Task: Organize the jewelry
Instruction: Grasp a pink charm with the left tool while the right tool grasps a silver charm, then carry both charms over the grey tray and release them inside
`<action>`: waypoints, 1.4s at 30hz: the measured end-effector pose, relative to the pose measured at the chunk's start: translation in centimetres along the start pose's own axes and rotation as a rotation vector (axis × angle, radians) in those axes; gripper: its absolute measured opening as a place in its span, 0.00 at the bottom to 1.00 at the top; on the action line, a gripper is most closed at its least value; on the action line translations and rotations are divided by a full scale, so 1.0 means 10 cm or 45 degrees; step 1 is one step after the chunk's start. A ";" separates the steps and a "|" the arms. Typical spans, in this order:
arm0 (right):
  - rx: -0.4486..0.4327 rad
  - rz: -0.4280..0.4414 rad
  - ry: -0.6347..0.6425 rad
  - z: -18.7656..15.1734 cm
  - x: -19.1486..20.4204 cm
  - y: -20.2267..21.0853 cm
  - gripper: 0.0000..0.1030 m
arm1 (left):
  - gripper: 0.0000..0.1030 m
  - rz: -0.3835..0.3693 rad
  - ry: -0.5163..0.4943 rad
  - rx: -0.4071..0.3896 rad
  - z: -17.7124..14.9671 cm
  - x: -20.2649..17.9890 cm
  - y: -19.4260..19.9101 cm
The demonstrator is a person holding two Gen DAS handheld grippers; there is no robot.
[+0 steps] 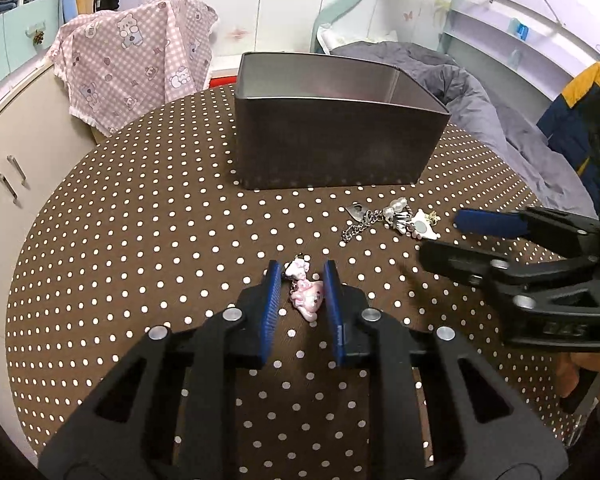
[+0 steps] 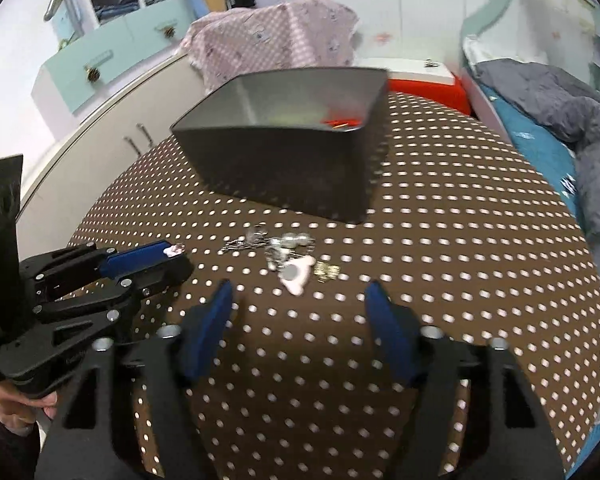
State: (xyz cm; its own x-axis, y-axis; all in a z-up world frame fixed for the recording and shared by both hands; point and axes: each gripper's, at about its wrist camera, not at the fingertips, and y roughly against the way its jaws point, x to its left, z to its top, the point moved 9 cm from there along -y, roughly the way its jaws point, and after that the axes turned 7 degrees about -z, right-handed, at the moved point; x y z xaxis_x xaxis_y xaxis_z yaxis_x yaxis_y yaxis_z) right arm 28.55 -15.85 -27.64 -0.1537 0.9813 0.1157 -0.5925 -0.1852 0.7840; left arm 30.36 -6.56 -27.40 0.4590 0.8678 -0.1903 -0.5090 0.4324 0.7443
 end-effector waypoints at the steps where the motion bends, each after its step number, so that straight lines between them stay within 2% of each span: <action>1: -0.007 0.003 0.013 0.02 0.03 -0.01 0.50 | 0.22 -0.003 0.004 0.000 0.00 -0.01 0.00; 3: -0.014 -0.004 0.041 0.04 0.08 -0.05 0.43 | 0.22 -0.006 0.008 -0.001 0.00 -0.04 0.00; 7: -0.020 -0.045 0.100 0.04 0.13 -0.08 0.16 | 0.22 -0.002 0.000 -0.002 0.00 -0.04 0.00; 8: -0.021 -0.057 0.116 0.04 0.14 -0.09 0.14 | 0.22 -0.006 -0.001 -0.001 0.00 -0.05 -0.01; 11: -0.017 -0.043 0.138 0.01 0.15 -0.07 0.14 | 0.18 -0.017 0.000 -0.002 -0.01 -0.06 0.00; 18: -0.045 -0.003 0.106 -0.04 0.13 0.12 0.14 | 0.17 -0.027 0.012 -0.019 -0.05 -0.08 0.09; 20: -0.069 0.008 0.100 -0.01 0.12 0.22 0.14 | 0.13 -0.032 0.011 -0.027 -0.05 -0.08 0.12; 27: -0.159 0.004 0.104 0.22 0.10 0.53 0.14 | 0.13 -0.031 -0.007 -0.069 0.04 -0.07 0.29; 33: -0.187 0.015 0.104 0.31 0.11 0.61 0.14 | 0.13 -0.047 0.010 -0.082 0.08 -0.03 0.36; 37: -0.241 0.023 0.098 0.48 0.09 0.76 0.14 | 0.13 -0.046 -0.015 -0.164 0.35 -0.04 0.58; 42: -0.365 0.005 0.133 0.95 0.10 1.05 0.14 | 0.13 -0.032 -0.075 -0.310 0.94 -0.09 0.91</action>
State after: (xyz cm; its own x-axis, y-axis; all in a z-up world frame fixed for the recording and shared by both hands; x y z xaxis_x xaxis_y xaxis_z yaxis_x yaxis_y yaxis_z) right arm 29.68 -16.35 -13.47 -0.2282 0.9726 0.0434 -0.7882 -0.2107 0.5782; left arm 32.15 -5.70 -14.44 0.5117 0.8433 -0.1640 -0.6541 0.5062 0.5621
